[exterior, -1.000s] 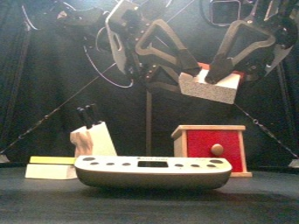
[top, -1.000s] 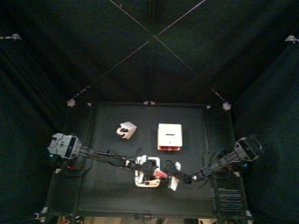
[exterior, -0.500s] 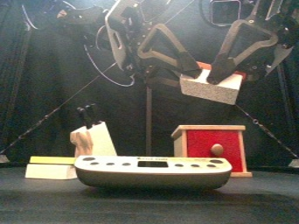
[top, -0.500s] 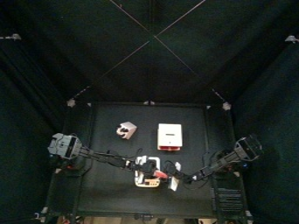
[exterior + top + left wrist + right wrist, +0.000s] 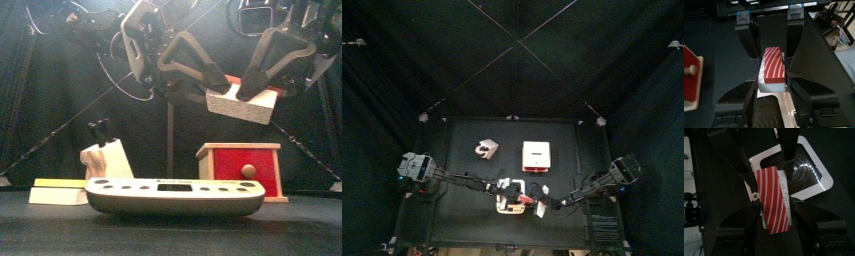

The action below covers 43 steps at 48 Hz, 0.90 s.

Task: Hand over salmon sushi

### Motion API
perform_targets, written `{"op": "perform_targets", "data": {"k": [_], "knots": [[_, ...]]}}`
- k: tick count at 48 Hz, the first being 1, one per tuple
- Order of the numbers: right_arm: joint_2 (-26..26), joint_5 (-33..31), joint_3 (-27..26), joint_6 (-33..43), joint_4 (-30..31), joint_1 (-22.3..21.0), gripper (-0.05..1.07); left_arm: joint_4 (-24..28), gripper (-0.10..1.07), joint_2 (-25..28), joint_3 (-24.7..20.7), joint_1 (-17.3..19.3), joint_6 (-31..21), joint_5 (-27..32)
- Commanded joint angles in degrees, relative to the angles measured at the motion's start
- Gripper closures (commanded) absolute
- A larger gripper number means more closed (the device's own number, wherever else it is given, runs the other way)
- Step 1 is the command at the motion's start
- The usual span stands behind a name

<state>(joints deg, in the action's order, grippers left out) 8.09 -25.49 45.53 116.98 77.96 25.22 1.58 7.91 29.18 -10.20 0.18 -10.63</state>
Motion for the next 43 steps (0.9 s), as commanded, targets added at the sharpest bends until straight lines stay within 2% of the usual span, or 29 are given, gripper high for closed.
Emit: {"op": "perform_targets", "data": {"k": [1, 20, 43], "knots": [[1.3, -0.2, -0.9, -0.3, 0.2, -0.1, 0.03, 0.0, 0.27, -0.6, -1.1, 0.3, 0.1, -0.2], [5.0, -0.2, 1.1, -0.1, -0.3, 0.2, 0.02, 0.0, 0.27, -1.4, 0.2, 0.6, 0.2, -0.3], [5.1, -0.2, 1.5, -0.2, -2.1, 0.3, 0.02, 0.2, 0.27, -2.2, 0.9, 0.6, 0.2, -0.2]]}}
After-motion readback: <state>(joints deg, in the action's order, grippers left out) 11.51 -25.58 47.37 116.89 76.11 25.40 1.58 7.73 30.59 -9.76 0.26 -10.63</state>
